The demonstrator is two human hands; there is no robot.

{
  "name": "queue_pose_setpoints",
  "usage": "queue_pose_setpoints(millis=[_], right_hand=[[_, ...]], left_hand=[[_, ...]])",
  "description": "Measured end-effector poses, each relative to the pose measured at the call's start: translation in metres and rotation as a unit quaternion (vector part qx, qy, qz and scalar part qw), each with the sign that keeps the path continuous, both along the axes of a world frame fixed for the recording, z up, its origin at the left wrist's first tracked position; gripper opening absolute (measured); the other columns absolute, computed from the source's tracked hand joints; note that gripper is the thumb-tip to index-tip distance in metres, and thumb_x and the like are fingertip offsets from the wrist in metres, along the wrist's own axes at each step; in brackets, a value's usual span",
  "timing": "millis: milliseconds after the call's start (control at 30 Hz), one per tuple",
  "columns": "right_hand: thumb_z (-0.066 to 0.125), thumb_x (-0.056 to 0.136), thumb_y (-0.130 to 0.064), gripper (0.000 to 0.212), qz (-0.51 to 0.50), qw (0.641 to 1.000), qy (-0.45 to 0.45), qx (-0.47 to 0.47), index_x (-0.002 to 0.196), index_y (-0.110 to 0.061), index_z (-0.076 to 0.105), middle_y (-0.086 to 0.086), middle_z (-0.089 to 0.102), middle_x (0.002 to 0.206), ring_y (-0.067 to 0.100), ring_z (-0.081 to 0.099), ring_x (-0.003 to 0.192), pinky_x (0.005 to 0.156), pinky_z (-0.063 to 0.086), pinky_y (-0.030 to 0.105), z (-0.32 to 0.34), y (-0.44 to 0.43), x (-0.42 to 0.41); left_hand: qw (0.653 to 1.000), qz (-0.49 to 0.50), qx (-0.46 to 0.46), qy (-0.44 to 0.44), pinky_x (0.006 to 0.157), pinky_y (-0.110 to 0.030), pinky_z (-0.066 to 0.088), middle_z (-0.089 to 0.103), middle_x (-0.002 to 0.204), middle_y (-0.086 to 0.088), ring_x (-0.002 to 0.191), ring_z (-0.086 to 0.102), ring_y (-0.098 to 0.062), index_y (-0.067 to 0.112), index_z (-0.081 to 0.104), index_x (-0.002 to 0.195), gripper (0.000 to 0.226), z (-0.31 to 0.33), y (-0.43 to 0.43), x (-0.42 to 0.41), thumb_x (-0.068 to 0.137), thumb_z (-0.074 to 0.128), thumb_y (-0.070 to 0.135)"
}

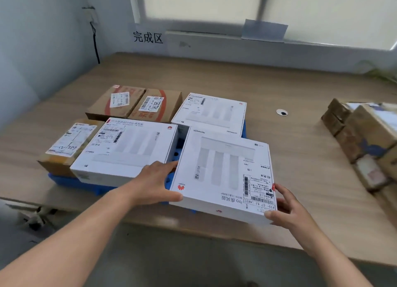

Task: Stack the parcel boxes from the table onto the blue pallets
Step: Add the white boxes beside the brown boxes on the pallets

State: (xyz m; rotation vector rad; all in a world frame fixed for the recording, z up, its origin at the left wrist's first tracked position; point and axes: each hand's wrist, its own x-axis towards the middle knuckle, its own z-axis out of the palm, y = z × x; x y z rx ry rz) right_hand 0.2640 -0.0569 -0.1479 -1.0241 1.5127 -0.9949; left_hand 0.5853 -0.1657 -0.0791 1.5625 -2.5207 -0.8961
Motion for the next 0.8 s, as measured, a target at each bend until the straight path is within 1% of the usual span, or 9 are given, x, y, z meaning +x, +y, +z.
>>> queue_pose_setpoints(millis=[67,167,300,367,433,533,600,733,800], right_hand=[[0.073,0.041,-0.039,0.092,-0.008,1.0,0.006,0.005,0.128,-0.042,0.041,-0.008,0.073,0.1,0.004,0.067,0.084,0.067,0.052,0.025,-0.001,0.002,0.005],[0.073,0.042,-0.039,0.095,-0.018,1.0,0.017,0.012,0.131,-0.042,0.039,-0.009,0.073,0.103,0.006,0.067,0.087,0.07,0.052,0.028,-0.002,-0.001,0.006],[0.074,0.044,-0.033,0.095,-0.023,0.999,0.023,0.017,0.132,-0.042,0.039,-0.007,0.072,0.105,0.006,0.067,0.085,0.069,0.052,0.024,-0.001,-0.01,0.008],[0.074,0.052,-0.024,0.09,-0.021,0.999,0.027,0.018,0.133,-0.042,0.04,-0.006,0.072,0.105,0.007,0.067,0.084,0.069,0.052,0.023,0.001,-0.017,0.009],[0.071,0.058,-0.02,0.087,-0.015,0.999,0.03,0.016,0.136,-0.042,0.039,-0.005,0.072,0.106,0.009,0.066,0.086,0.069,0.052,0.023,0.002,-0.024,0.01],[0.07,0.06,-0.019,0.09,-0.004,0.999,0.03,0.02,0.14,-0.041,0.036,-0.001,0.07,0.111,0.01,0.065,0.087,0.068,0.052,0.021,0.002,-0.037,0.014],[0.07,0.06,-0.02,0.092,0.002,0.999,0.024,0.02,0.142,-0.04,0.035,-0.002,0.07,0.112,0.009,0.065,0.089,0.07,0.052,0.022,0.001,-0.044,0.017],[0.075,0.055,-0.022,0.1,0.008,1.0,0.015,0.021,0.145,-0.037,0.033,0.001,0.069,0.113,0.01,0.067,0.091,0.071,0.055,0.023,0.002,-0.055,0.018],[0.074,0.056,-0.021,0.1,0.01,1.0,0.01,0.025,0.145,-0.036,0.032,0.003,0.068,0.115,0.011,0.067,0.092,0.069,0.055,0.023,0.002,-0.059,0.02]], left_hand=[[1.0,-0.02,0.0,-0.021,0.085,-0.026,0.024,0.049,0.126,0.007,0.116,0.035,-0.013,0.038,0.032,0.138,0.078,-0.008,-0.011,0.005,0.069,0.063,0.057],[0.998,-0.057,-0.022,-0.029,0.088,-0.026,0.022,0.048,0.13,0.008,0.119,0.035,-0.012,0.037,0.036,0.136,0.091,-0.019,-0.027,0.007,0.053,0.045,0.073],[0.996,-0.055,-0.066,-0.031,0.102,-0.027,0.017,0.033,0.137,0.008,0.13,0.024,-0.013,0.034,0.03,0.141,0.1,-0.033,-0.036,0.009,0.051,0.04,0.076],[0.993,-0.062,-0.091,-0.042,0.109,-0.028,0.013,0.027,0.14,0.009,0.133,0.019,-0.011,0.032,0.031,0.142,0.101,-0.038,-0.039,0.013,0.053,0.039,0.078],[0.992,-0.065,-0.099,-0.038,0.11,-0.025,0.011,0.023,0.143,0.011,0.135,0.014,-0.009,0.031,0.029,0.143,0.098,-0.04,-0.039,0.015,0.057,0.041,0.076],[0.995,-0.054,-0.085,-0.009,0.108,-0.019,0.009,0.019,0.148,0.013,0.136,0.009,-0.005,0.03,0.025,0.145,0.089,-0.039,-0.041,0.018,0.068,0.054,0.063],[0.996,-0.044,-0.076,0.009,0.109,-0.018,0.009,0.017,0.15,0.013,0.138,0.008,-0.005,0.027,0.022,0.147,0.087,-0.038,-0.042,0.02,0.076,0.063,0.054],[0.997,-0.032,-0.073,0.023,0.111,-0.016,0.005,0.008,0.156,0.008,0.143,0.006,-0.007,0.019,0.005,0.151,0.1,-0.038,-0.046,0.023,0.079,0.07,0.042],[0.997,-0.026,-0.065,0.024,0.109,-0.013,0.004,0.012,0.156,0.009,0.143,0.009,-0.007,0.02,0.01,0.151,0.094,-0.038,-0.049,0.025,0.081,0.07,0.04]])
